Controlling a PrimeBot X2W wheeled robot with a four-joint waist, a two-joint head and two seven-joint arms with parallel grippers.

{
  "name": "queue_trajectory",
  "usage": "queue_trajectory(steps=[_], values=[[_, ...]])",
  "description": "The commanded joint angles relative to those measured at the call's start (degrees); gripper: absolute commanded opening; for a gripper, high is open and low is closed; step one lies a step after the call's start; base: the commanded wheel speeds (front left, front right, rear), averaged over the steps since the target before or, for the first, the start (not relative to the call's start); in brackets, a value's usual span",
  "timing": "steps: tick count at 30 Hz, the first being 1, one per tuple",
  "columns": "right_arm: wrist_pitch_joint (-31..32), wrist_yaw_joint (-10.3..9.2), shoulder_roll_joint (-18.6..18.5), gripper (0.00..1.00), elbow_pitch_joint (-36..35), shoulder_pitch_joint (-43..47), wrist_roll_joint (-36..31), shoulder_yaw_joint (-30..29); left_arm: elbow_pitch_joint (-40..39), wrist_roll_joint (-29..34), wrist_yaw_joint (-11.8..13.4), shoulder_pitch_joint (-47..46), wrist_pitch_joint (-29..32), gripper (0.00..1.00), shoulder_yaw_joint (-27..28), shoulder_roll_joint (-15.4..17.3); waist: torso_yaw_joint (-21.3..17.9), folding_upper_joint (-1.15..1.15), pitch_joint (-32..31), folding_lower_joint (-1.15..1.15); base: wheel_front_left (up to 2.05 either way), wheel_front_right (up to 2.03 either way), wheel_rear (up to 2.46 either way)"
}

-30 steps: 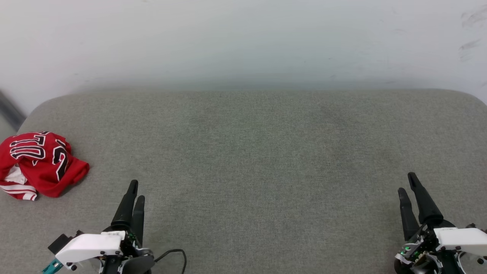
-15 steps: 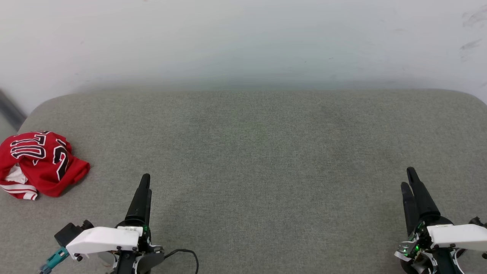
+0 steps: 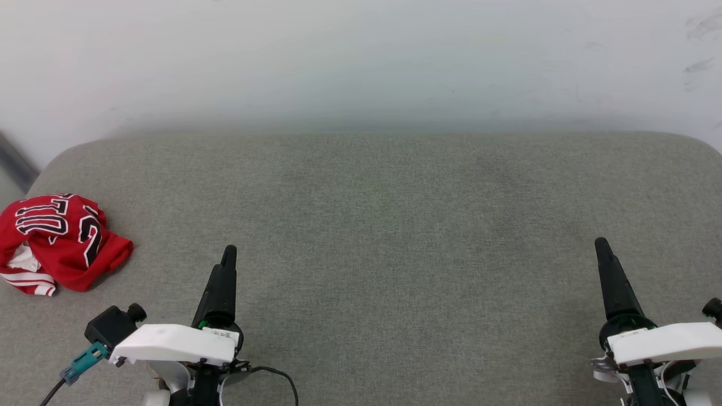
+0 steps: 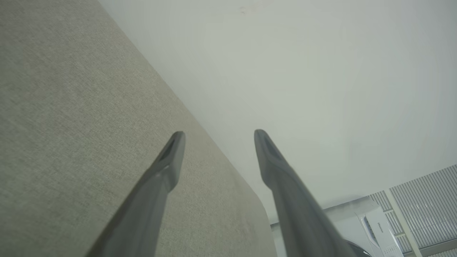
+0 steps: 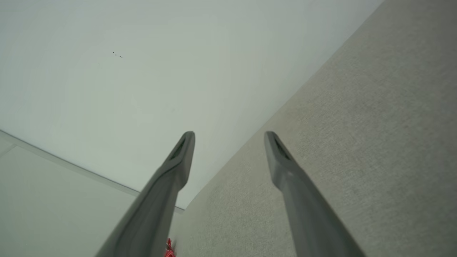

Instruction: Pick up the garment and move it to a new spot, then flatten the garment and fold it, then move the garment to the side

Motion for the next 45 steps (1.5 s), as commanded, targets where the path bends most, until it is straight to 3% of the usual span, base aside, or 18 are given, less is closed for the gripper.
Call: queue_trajectory(steps=[1, 10, 21, 45], values=[[-0.67, 0.01, -0.64, 1.00, -1.12, -0.29, -3.88, 0.17, -1.12, 3.25, 0.01, -1.39, -0.70, 1.00, -0.27, 0.12, -0.07, 0.00, 0.02, 0.00, 0.00, 0.00, 0.00], [-1.52, 0.01, 0.43, 1.00, -1.25, -0.29, -17.28, -1.10, -1.30, 16.28, 1.17, -2.15, -2.53, 1.00, -1.61, 0.45, -0.21, 0.00, 0.24, 0.00, 0.00, 0.00, 0.00], [-1.68, 0.02, 1.17, 1.00, -2.91, 0.21, -29.85, -1.59, -1.99, 28.03, 3.23, -2.71, -4.51, 1.00, -3.53, 2.24, -0.21, 0.00, 0.21, 0.00, 0.00, 0.00, 0.00], [-0.29, 0.02, 1.57, 1.00, -5.88, 1.96, -47.36, -2.03, -0.74, 42.74, 5.95, -2.67, -8.18, 1.00, -7.33, 4.61, -0.28, 0.00, -0.08, 0.00, 0.00, 0.00, 0.00]])
